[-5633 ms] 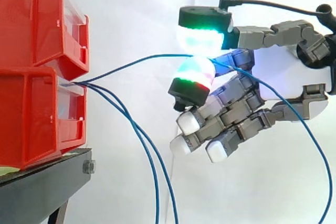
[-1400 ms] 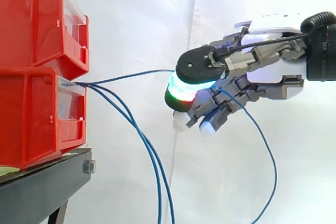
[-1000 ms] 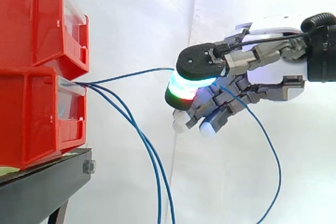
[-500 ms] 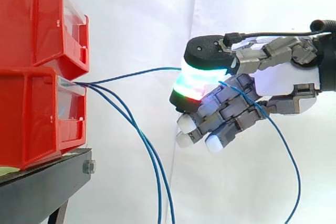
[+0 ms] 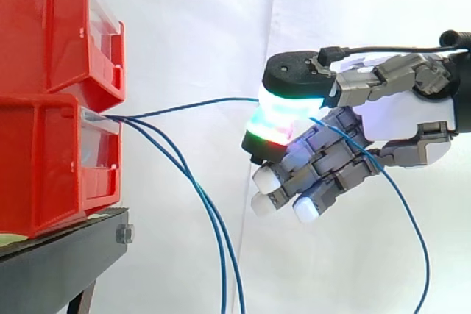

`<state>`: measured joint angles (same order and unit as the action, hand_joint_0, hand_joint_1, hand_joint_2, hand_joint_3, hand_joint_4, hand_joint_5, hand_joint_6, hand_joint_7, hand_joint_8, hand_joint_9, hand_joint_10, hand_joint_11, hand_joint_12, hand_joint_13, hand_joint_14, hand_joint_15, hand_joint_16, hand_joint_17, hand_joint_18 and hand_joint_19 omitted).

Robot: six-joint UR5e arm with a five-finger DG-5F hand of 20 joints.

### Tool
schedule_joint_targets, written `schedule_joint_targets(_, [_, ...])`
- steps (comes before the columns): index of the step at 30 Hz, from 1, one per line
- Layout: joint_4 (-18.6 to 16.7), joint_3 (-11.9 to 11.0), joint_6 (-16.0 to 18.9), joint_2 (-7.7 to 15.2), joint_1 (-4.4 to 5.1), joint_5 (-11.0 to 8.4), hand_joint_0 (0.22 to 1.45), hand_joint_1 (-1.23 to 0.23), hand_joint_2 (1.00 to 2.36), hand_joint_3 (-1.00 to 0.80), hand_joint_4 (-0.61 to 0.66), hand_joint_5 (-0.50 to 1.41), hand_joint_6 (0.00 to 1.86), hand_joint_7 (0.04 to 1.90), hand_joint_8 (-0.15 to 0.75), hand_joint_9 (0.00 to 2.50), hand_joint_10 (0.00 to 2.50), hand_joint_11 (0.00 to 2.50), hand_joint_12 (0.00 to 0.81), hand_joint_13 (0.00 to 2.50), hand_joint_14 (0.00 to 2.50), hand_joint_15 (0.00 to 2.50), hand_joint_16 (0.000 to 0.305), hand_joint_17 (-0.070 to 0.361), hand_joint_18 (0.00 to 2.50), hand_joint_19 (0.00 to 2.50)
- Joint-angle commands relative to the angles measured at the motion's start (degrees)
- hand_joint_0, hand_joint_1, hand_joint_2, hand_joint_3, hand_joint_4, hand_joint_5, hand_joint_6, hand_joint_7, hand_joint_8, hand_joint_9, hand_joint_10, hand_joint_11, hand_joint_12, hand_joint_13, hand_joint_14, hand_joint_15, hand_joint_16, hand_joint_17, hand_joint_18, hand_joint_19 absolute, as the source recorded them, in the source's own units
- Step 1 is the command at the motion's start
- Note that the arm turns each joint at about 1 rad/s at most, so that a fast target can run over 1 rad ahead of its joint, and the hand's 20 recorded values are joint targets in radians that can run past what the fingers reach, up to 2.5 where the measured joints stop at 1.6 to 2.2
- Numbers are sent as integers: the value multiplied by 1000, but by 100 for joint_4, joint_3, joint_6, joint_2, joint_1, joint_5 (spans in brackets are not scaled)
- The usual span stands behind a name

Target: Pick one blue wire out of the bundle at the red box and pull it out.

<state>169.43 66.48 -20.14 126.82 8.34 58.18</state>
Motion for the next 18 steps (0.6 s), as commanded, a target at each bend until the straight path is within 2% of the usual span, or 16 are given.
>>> schedule_joint_targets(1, [-7, 5, 1, 0, 1, 0, 552, -750, 1003, -450, 251, -156, 766, 1120, 364, 797, 19, 586, 473, 562, 12, 309, 62, 139, 627, 518])
schedule_joint_targets(9, [-24, 5, 1, 0, 1, 0, 509, -643, 1002, -477, 241, -148, 763, 1102, 380, 824, 17, 569, 490, 586, 11, 324, 65, 147, 650, 516])
schedule_joint_targets(18, [-7, 5, 1, 0, 1, 0, 531, -635, 1007, -417, 238, -142, 759, 1129, 383, 837, 16, 568, 487, 590, 11, 320, 64, 143, 644, 523])
